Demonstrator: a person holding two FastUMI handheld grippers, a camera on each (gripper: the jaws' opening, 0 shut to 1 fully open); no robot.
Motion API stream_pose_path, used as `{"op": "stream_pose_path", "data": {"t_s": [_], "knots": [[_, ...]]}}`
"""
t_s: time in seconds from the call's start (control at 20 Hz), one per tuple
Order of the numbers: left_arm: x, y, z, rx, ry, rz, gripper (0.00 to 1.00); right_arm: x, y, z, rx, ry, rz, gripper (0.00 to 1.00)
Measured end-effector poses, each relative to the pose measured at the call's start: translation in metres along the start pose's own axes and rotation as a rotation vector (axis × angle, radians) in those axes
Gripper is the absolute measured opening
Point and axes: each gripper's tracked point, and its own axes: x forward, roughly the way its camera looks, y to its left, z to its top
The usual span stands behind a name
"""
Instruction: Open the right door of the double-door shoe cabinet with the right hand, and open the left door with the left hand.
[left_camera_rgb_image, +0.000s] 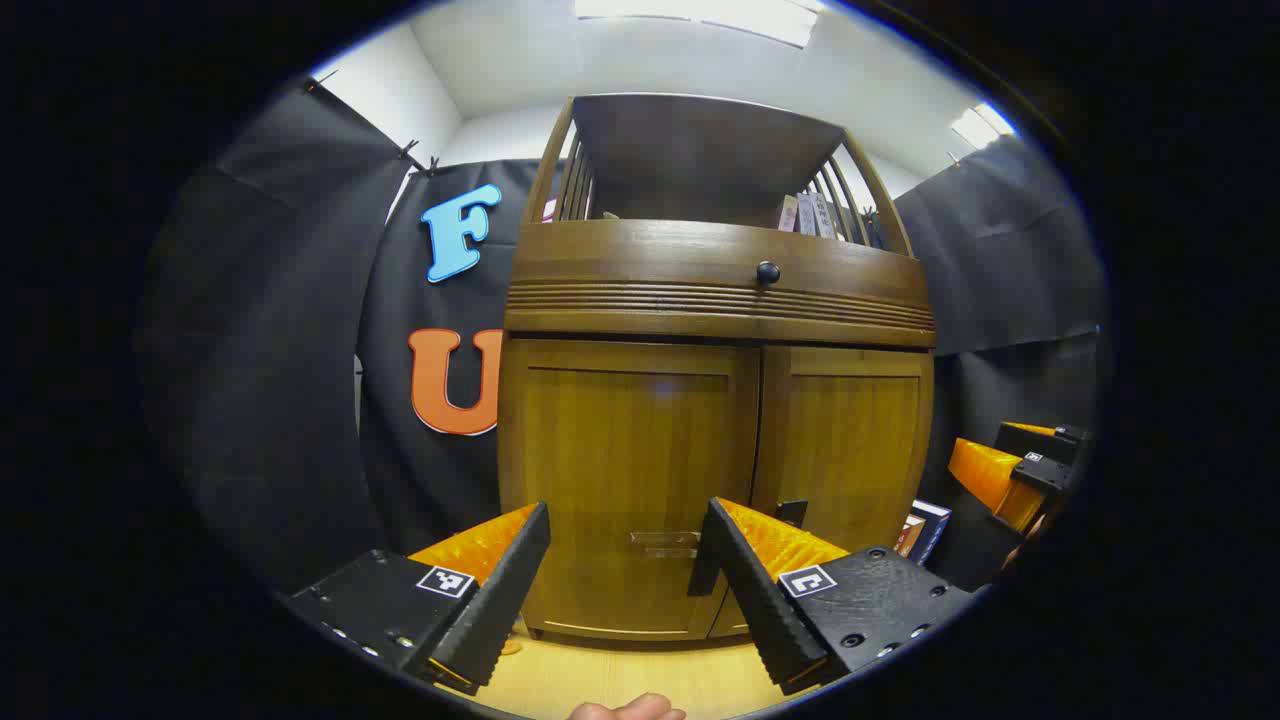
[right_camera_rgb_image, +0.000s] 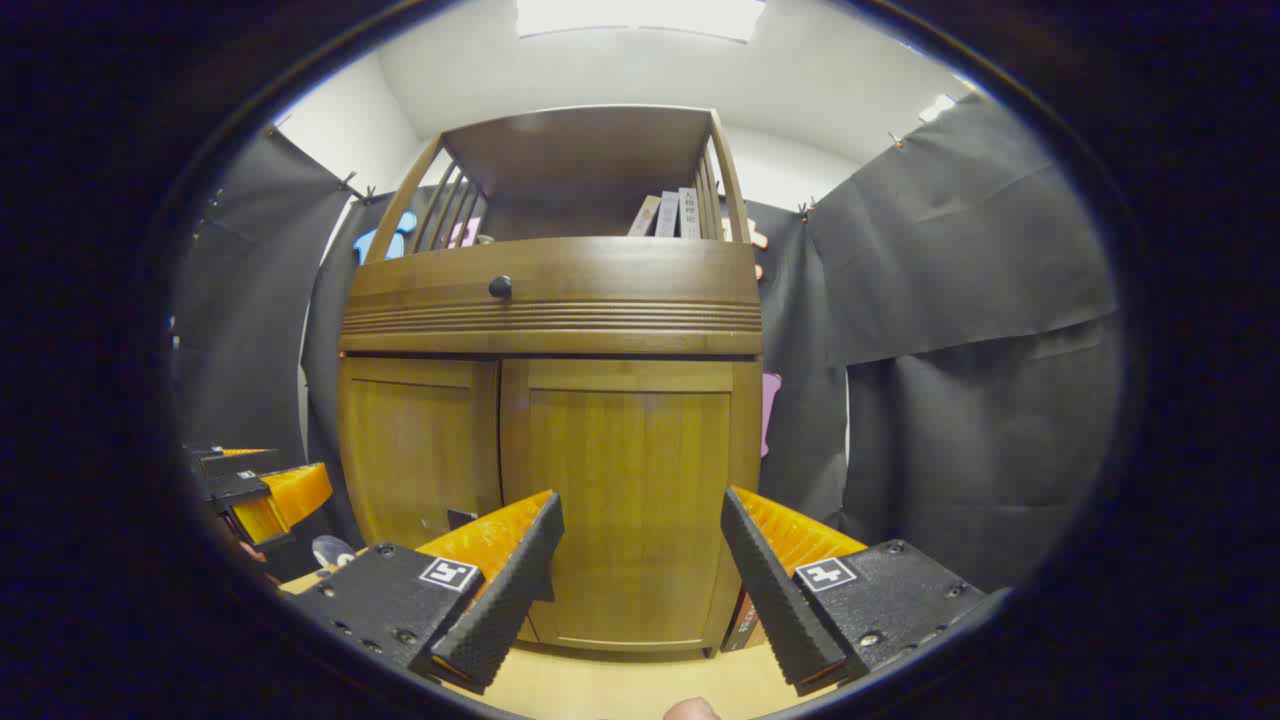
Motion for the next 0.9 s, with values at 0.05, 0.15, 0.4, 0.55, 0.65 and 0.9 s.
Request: {"op": "stream_pose_path", "data": {"t_s": [0.05, 0.15, 0.4, 0.55, 0.65, 0.9], "knots": [[0.000, -0.003, -0.001, -0.005, 0.004, -0.003, 0.95, 0.001, 0.001, -0.002, 0.002, 0.006, 0.008, 1.00], [0.000, -0.007, -0.003, -0.003, 0.014, -0.001, 0.95, 0.003, 0.002, -0.004, 0.005, 0.014, 0.021, 1.00], [-0.002, -0.016, -0.009, 0.015, 0.022, -0.008, 0.95, 0.003, 0.000, -0.013, 0.008, 0.046, 0.027, 1.00], [-0.002, -0.017, -0.015, 0.033, 0.048, -0.008, 0.95, 0.005, 0.001, -0.015, 0.008, 0.046, 0.029, 1.00], [-0.003, -0.017, -0.011, 0.025, 0.032, -0.004, 0.95, 0.007, 0.003, -0.016, 0.006, 0.047, 0.039, 1.00], [-0.004, -0.012, -0.003, 0.018, 0.000, 0.008, 0.95, 0.013, 0.013, -0.021, 0.007, 0.058, 0.067, 1.00]]}}
